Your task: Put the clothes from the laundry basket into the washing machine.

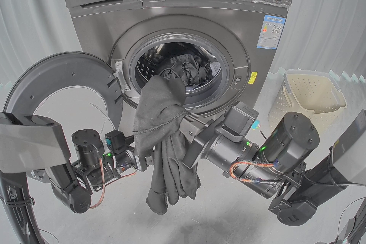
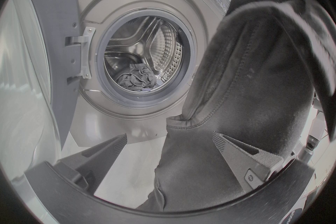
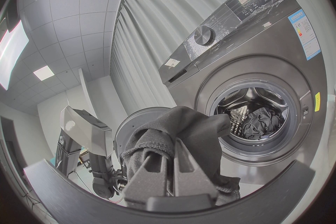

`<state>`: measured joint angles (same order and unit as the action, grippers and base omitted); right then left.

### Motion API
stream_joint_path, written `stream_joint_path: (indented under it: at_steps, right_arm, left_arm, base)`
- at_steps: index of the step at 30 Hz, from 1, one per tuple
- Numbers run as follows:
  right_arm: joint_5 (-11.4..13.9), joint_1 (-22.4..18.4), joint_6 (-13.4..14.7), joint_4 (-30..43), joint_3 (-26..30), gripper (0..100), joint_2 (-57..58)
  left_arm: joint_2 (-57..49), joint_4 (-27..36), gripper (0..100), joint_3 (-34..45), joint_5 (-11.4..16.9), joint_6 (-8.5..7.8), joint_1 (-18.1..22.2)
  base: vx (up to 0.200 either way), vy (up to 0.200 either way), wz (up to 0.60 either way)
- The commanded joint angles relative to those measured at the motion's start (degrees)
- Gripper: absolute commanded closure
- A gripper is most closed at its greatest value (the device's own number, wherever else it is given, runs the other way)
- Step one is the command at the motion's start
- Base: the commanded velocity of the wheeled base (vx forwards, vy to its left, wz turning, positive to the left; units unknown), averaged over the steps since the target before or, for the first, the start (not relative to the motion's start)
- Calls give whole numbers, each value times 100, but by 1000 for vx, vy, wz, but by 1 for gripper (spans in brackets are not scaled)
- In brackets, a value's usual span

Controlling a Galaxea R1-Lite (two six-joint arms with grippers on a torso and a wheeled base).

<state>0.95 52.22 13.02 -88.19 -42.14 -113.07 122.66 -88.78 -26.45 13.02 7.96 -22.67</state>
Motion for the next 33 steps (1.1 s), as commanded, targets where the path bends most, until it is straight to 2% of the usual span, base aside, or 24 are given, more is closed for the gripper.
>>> stream_joint_path:
  at_steps: [1, 7, 15, 21, 33]
  right_arm:
    - [-16, 25, -10, 3, -22, 100, -22]
    - [-262, 16, -19, 30, -171, 100, -31]
    - [-271, -54, -19, 65, -215, 100, -49]
    - [-271, -54, -19, 56, -242, 100, -49]
    - [-271, -46, -28, 47, -233, 100, -31]
  left_arm:
    - [3, 1, 0, 79, -1, 39, -264]
    - [12, 1, 0, 246, 25, 48, -554]
    - [30, 1, 0, 685, 52, -31, -756]
    - [408, 1, 0, 483, 43, -128, -756]
    - [636, 1, 0, 184, -10, -137, -897]
  base:
    - [0, 0, 0]
    - [0, 0, 0]
    - [0, 0, 0]
    - [0, 0, 0]
    - [0, 0, 0]
